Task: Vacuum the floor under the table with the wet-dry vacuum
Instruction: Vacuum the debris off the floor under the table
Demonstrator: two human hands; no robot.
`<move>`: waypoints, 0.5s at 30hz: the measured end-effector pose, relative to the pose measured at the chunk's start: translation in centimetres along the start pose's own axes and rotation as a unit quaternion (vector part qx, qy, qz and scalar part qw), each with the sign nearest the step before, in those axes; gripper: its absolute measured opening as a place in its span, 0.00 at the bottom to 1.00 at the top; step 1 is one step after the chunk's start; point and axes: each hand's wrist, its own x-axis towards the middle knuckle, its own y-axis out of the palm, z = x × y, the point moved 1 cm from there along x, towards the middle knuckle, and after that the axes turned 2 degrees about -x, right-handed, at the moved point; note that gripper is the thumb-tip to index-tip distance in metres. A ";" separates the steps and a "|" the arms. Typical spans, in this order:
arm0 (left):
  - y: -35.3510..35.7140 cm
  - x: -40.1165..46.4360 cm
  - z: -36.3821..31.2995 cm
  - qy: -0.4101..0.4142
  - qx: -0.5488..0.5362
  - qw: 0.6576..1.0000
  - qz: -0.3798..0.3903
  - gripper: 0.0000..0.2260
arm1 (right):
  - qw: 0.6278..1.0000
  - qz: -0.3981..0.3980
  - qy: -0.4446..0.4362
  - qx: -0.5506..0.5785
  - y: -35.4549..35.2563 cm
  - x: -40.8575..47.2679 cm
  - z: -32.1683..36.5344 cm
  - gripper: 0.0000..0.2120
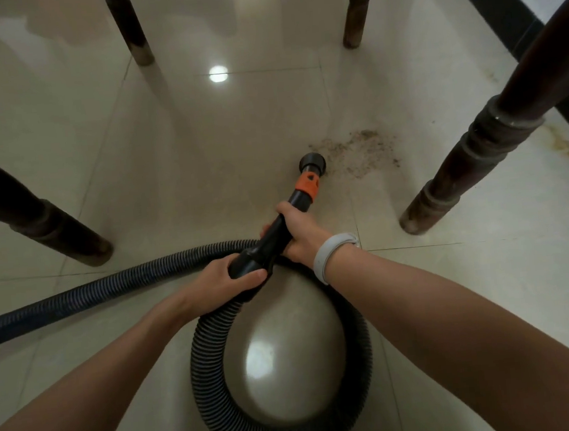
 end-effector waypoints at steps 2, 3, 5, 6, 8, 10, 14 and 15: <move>0.0 -0.5 0.4 -0.007 0.003 1.000 0.028 0.13 | 1.000 -0.023 -0.005 -0.004 -0.1 -0.1 -1.1 0.10; 0.0 -0.8 0.6 -0.011 0.001 0.999 0.047 0.21 | 0.999 -0.033 -0.007 -0.003 -0.3 -0.2 -1.6 0.10; 0.0 -1.2 0.8 -0.023 -0.005 0.997 0.068 0.38 | 0.999 -0.046 -0.009 0.000 -0.8 -0.4 -2.4 0.09; 0.0 -1.4 0.9 -0.028 -0.005 0.997 0.074 0.42 | 0.999 -0.052 -0.011 0.003 -1.1 -0.6 -2.6 0.09; -0.1 -1.4 1.0 -0.031 -0.003 0.996 0.089 0.41 | 0.998 -0.063 -0.011 0.007 -1.6 -0.9 -2.9 0.08; 0.1 -1.4 0.7 -0.030 0.008 0.995 0.099 0.31 | 0.998 -0.063 -0.012 0.009 -1.9 -1.1 -2.7 0.10; 1.0 -0.9 0.3 -0.012 0.025 0.999 0.044 0.16 | 0.999 -0.040 -0.019 -0.020 -1.8 -1.2 -1.3 0.11; 1.2 -0.7 0.2 -0.009 0.021 0.999 0.028 0.16 | 0.999 -0.035 -0.023 -0.032 -1.7 -1.0 -0.8 0.11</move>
